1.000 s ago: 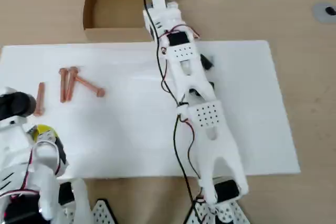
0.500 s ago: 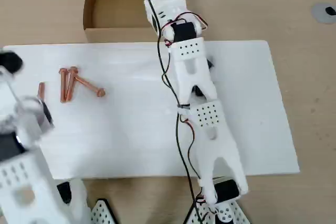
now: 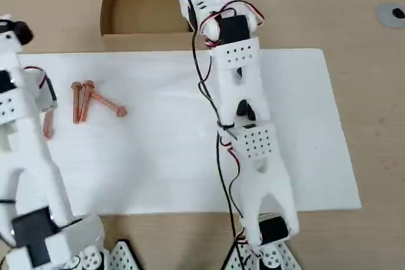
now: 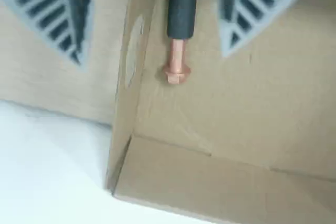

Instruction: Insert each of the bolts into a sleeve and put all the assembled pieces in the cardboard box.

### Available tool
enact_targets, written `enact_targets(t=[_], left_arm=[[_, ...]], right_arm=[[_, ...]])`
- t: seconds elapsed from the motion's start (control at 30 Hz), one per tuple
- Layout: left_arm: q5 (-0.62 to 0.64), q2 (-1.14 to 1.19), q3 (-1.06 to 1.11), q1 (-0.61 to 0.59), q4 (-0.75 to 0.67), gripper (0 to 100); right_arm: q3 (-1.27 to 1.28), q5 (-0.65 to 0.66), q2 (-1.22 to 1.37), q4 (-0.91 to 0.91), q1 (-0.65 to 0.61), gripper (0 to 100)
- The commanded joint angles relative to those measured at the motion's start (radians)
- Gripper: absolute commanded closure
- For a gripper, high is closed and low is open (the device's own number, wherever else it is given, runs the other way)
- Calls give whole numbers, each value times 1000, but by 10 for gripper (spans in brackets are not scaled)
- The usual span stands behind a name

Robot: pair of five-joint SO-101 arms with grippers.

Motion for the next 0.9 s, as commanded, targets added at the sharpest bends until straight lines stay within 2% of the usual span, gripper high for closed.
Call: enact_targets(t=[0.0, 0.5, 0.87], left_arm=[[-37, 36, -69, 35, -15, 989], [-80, 237, -71, 43, -155, 944], [-18, 240, -77, 106, -204, 943]], right_arm=[[-56, 3, -122, 44, 13, 796], [-56, 3, -142, 95, 15, 796], [-53, 3, -140, 94, 12, 796]])
